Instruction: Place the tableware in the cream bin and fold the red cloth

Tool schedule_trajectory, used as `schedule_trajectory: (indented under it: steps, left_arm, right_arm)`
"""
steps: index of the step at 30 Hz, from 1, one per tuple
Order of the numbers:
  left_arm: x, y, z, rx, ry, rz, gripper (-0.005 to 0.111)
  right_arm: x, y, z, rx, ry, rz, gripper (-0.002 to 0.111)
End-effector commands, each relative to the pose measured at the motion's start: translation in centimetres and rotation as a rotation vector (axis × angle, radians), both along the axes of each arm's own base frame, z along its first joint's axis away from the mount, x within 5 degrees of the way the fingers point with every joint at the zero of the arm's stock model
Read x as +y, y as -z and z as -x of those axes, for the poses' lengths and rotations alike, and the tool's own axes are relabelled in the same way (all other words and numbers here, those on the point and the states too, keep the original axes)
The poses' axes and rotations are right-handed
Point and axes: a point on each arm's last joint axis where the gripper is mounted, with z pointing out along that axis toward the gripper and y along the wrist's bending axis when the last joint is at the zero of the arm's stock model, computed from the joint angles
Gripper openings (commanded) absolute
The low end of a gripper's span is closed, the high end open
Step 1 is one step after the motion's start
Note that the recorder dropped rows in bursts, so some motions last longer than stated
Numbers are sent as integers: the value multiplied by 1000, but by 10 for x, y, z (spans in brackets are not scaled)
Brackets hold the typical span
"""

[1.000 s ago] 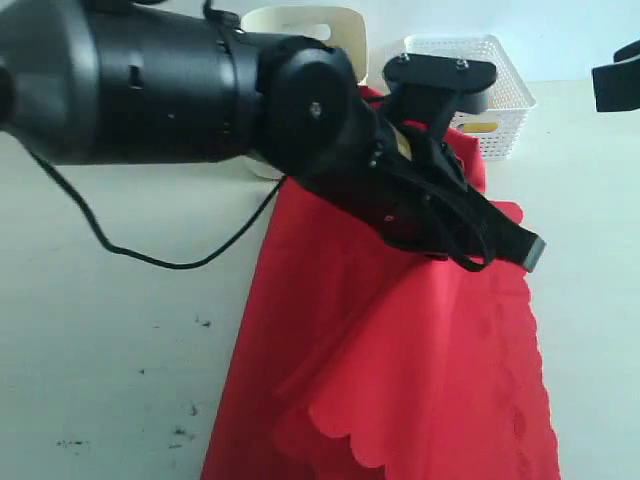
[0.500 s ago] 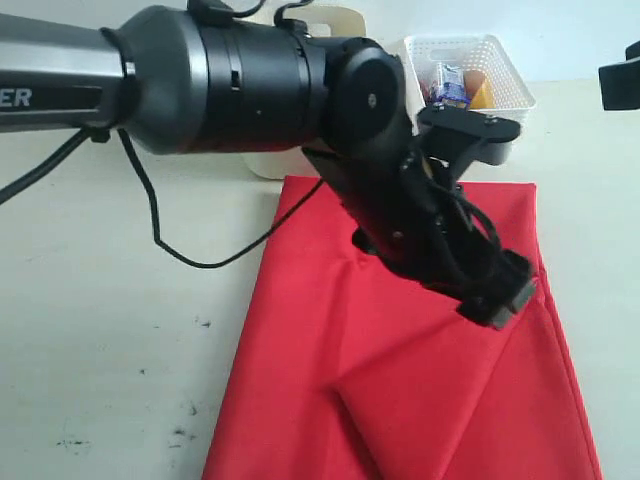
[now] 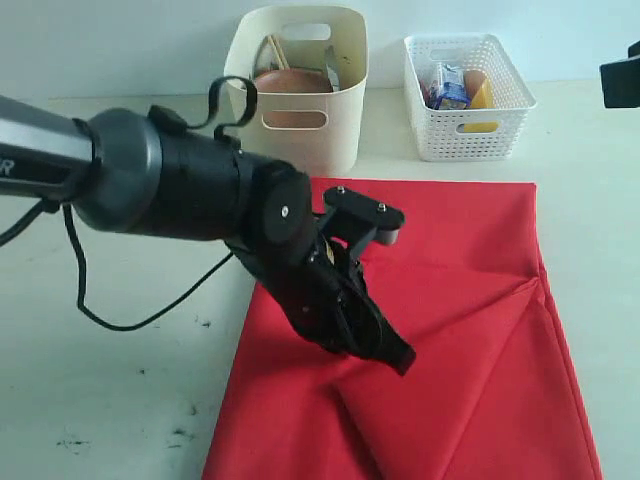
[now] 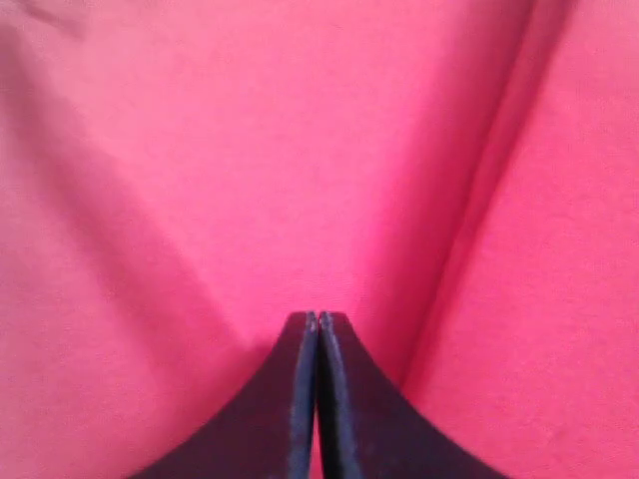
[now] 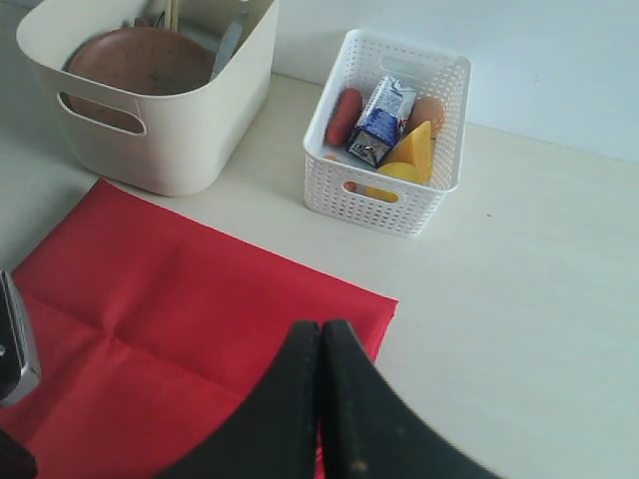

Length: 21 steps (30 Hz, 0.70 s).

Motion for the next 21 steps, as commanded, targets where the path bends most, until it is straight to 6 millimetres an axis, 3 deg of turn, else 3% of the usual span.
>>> schedule_trajectory:
  steps: [1, 8, 10, 15, 18, 21]
  left_arm:
    - [-16, -1, 18, -46, 24, 62, 3]
    - [-58, -12, 73, -56, 128, 159, 3]
    - [-72, -23, 94, -63, 209, 185, 3]
    - [-100, -72, 149, -177, 488, 298, 3]
    - [-94, -91, 155, -216, 544, 287, 3]
    - [-76, -97, 135, -196, 459, 225, 3]
  right_arm:
    - [-1, -1, 0, -8, 5, -14, 0]
    - [-1, -1, 0, -7, 5, -14, 0]
    - [-1, -1, 0, -9, 4, -12, 0]
    - [-1, -3, -2, -41, -6, 1, 0]
    - [-1, -2, -4, -44, 0, 16, 0]
    - [1, 4, -11, -19, 19, 42, 0]
